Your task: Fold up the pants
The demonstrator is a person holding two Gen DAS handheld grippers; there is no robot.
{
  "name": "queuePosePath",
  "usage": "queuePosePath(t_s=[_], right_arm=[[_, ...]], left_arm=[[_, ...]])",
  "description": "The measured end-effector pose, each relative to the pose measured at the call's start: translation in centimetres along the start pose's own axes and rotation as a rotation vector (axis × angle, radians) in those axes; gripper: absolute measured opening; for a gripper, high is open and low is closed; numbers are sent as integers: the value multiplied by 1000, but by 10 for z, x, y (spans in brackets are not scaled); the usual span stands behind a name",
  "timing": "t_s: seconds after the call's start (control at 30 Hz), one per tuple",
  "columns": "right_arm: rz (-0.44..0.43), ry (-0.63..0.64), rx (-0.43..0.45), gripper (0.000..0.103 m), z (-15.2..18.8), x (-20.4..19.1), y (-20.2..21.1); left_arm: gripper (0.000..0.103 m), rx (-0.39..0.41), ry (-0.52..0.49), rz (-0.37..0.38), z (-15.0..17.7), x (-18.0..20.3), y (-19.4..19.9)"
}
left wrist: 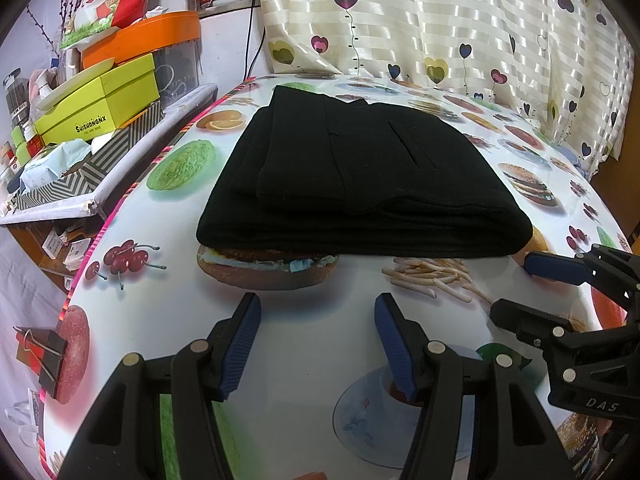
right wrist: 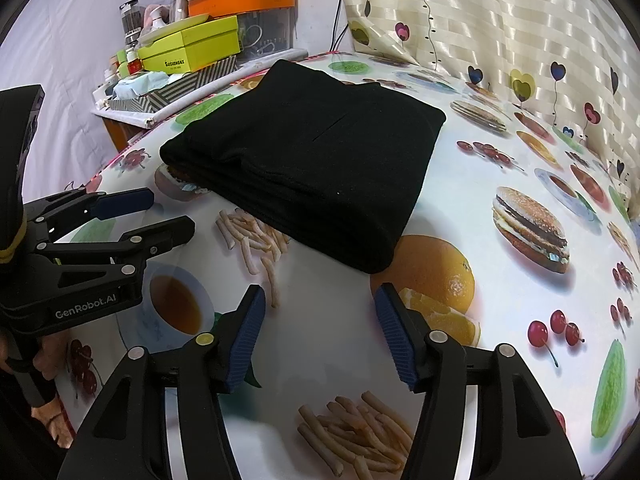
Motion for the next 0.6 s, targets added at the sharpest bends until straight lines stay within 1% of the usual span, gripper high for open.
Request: queuePosePath(t_s=[0.6], right_arm=[[6,10,-2,63,1,-3,-1]], left_arm=[[62,0,0,0,0,0,0]])
Point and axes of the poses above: each gripper's, at about its wrist camera, not at the fingertips, and y roughly against the way its jaws point, x to its right, z to its underside, the point moved 7 cm from there along -y, roughly the way its jaws point, and after that the axes turned 4 degrees about -y, right-handed, at the moved point
